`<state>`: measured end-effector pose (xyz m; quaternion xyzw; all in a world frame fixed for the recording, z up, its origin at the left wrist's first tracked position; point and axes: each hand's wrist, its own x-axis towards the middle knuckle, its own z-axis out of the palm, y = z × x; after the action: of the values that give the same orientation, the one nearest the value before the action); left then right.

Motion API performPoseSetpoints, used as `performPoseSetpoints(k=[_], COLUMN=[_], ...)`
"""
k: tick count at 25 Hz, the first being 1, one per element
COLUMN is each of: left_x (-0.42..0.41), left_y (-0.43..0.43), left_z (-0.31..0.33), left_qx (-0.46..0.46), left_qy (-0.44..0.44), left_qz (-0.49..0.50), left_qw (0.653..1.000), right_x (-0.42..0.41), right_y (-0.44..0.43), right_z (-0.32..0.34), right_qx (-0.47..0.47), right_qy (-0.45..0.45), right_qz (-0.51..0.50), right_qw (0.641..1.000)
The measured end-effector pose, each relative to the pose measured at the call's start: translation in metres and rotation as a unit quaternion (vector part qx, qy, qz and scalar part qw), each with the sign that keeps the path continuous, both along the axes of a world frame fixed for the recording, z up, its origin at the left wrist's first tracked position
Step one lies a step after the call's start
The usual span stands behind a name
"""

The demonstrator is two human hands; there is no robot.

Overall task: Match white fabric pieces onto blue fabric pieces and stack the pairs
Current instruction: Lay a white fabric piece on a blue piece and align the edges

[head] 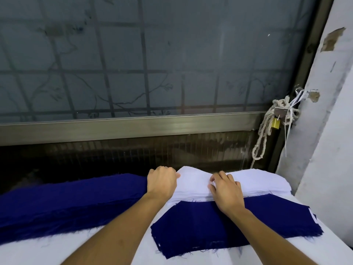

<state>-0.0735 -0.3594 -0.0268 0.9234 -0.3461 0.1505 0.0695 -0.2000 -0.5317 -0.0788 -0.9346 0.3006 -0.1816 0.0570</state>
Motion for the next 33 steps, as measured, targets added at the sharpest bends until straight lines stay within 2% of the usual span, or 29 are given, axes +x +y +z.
performPoseSetpoints(k=[4,9,14,19,22,26,33], left_x=[0.001,-0.013,-0.029,-0.035,-0.031,-0.024,-0.005], left_y=[0.002,0.005,0.019,0.024,0.02,0.016,0.068], left_z=[0.007,0.021,0.039,0.048,0.049,0.044,0.073], left_qx=[-0.073,-0.003,0.048,-0.014,-0.043,-0.052,-0.2], left_qy=[0.004,-0.05,-0.053,-0.003,-0.021,-0.03,0.129], left_qz=[-0.06,-0.139,-0.086,-0.069,-0.069,-0.07,-0.017], left_qw=[0.996,0.989,0.994,0.998,0.996,0.996,0.971], right_x=[0.002,0.012,0.015,0.017,0.025,0.029,-0.011], right_y=[0.013,0.031,0.045,0.055,0.056,0.048,0.018], right_z=[0.002,0.021,0.045,0.052,0.052,0.045,0.053], right_qx=[-0.035,0.004,-0.015,0.01,0.01,-0.007,0.019], right_qy=[-0.059,-0.104,-0.141,-0.154,-0.164,-0.135,-0.104], right_qz=[0.001,0.095,0.068,0.059,0.071,0.078,0.041], right_qw=[0.998,0.99,0.987,0.986,0.984,0.988,0.994])
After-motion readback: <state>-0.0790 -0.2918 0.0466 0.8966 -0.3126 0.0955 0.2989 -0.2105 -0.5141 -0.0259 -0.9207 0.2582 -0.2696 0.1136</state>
